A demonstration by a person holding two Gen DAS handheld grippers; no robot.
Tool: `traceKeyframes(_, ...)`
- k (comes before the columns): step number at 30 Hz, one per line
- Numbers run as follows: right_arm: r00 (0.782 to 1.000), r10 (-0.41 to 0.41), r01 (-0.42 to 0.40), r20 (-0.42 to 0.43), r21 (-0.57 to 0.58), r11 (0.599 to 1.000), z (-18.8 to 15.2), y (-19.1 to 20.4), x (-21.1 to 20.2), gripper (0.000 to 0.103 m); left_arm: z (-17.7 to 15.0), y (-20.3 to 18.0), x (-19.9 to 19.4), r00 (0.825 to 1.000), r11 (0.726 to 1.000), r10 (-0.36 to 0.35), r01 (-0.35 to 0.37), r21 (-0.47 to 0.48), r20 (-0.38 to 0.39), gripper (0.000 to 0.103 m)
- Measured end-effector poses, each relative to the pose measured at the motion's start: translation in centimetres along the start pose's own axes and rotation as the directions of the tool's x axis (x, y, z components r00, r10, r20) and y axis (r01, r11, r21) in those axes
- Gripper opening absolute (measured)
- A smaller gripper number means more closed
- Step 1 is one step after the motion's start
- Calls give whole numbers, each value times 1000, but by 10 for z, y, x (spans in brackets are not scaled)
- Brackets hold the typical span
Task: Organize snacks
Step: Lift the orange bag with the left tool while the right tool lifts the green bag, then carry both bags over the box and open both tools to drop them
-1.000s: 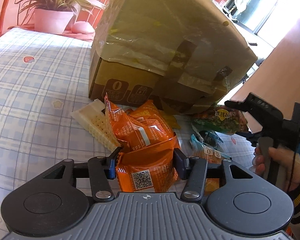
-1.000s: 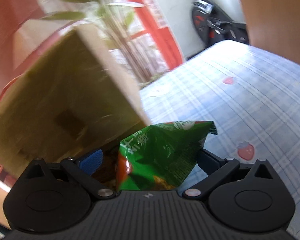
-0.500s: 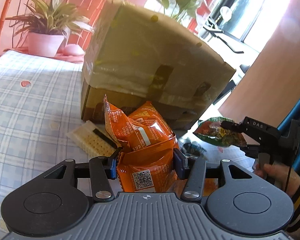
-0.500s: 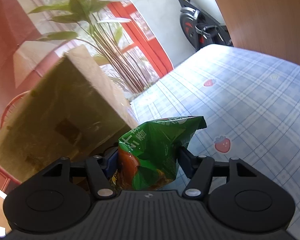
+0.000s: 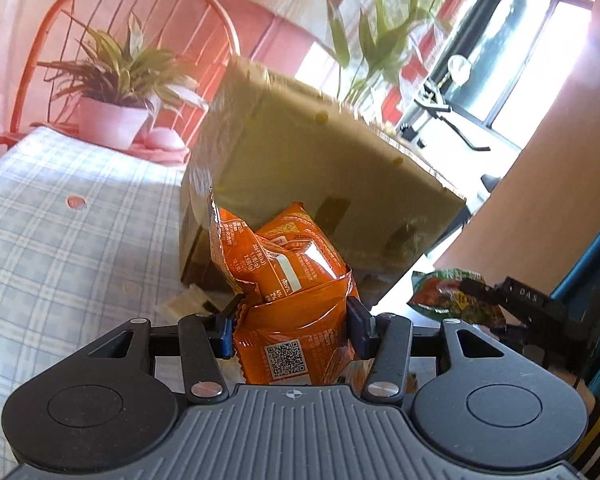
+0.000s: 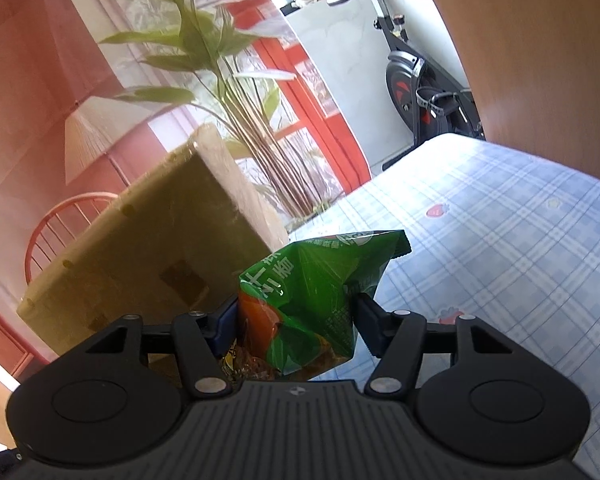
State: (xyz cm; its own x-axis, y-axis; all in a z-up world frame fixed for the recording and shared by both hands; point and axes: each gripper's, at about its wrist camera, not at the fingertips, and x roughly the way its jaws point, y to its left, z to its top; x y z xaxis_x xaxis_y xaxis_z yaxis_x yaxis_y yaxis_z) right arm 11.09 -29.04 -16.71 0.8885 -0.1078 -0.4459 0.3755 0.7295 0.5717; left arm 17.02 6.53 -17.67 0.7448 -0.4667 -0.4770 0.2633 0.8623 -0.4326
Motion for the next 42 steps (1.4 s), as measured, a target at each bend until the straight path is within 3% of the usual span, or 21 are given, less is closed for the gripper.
traceKeyframes(8,994,28,-25,109,-32,999,21,7,-31,62,27,-18,-29,994,999,-36,32,42,104,54)
traceKeyframes(17,962,115,-90,248,-109,990,63,36,-57,61,73,-49,-52,976,991,-56,28,134,210,54)
traceKeyframes(21,950,168,-132,265,-147,980,80,52,-57,61,95,-62,-48,971,985,-53,11,175,234,54)
traceKeyframes(31,934,286,-216,213,-301,929,118,110,-6,61,154,-87,2,970,969,2,-61,239,242,54)
traceKeyframes(36,951,282,-210,130,-397,894,125,141,53,61,178,-94,55,979,948,73,-126,291,188,54)
traceKeyframes(38,963,253,-184,96,-451,873,119,153,77,61,183,-94,78,986,942,94,-133,307,139,54)
traceKeyframes(42,981,196,-170,0,-497,851,107,163,119,61,182,-92,111,983,925,170,-184,333,73,54)
